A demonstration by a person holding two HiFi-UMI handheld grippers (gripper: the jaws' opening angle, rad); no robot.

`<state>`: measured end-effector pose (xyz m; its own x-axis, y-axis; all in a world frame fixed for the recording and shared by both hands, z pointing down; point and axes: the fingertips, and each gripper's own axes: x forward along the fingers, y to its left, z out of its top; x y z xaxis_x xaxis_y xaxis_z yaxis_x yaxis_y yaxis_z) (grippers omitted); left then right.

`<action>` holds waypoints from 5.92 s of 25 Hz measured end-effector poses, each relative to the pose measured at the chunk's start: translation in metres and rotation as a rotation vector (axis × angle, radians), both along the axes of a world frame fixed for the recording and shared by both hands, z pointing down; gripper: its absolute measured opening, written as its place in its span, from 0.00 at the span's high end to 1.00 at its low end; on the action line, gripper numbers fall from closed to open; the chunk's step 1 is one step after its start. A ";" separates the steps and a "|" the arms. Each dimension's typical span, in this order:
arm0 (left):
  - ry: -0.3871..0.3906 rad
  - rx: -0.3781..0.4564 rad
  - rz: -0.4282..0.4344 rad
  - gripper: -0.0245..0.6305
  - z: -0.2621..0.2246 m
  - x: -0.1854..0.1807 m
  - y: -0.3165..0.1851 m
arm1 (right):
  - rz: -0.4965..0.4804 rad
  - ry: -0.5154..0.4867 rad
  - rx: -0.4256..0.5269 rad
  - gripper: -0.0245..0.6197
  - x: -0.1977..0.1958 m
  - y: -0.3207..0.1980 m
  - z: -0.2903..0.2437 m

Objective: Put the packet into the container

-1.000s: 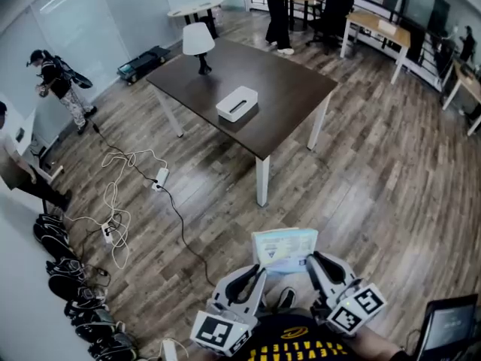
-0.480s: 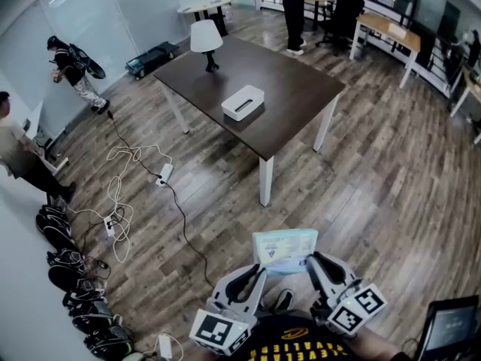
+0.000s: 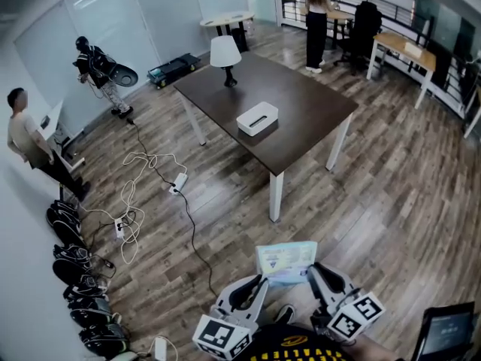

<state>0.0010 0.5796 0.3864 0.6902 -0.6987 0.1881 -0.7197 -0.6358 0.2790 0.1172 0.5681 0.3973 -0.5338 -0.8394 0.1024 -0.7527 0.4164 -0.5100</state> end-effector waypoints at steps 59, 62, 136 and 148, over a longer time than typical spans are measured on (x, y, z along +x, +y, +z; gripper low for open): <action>0.061 -0.087 0.016 0.89 0.028 -0.041 -0.445 | 0.000 0.030 -0.084 0.90 -0.041 -0.451 0.022; 0.055 -0.089 0.004 0.89 0.026 -0.022 -0.467 | -0.016 0.028 -0.086 0.90 -0.022 -0.475 0.021; -0.008 -0.481 -0.063 0.89 0.190 0.025 -0.706 | -0.390 0.408 -0.245 0.91 -0.009 -0.766 0.174; -0.077 -0.537 -0.032 0.89 0.217 0.033 -0.710 | -0.406 0.483 -0.257 0.91 -0.008 -0.776 0.201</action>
<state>0.0341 -0.1306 0.6035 0.6404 -0.5103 0.5740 -0.7675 -0.3960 0.5041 0.1095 -0.2081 0.5981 -0.6453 -0.4994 0.5781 -0.7308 0.6241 -0.2765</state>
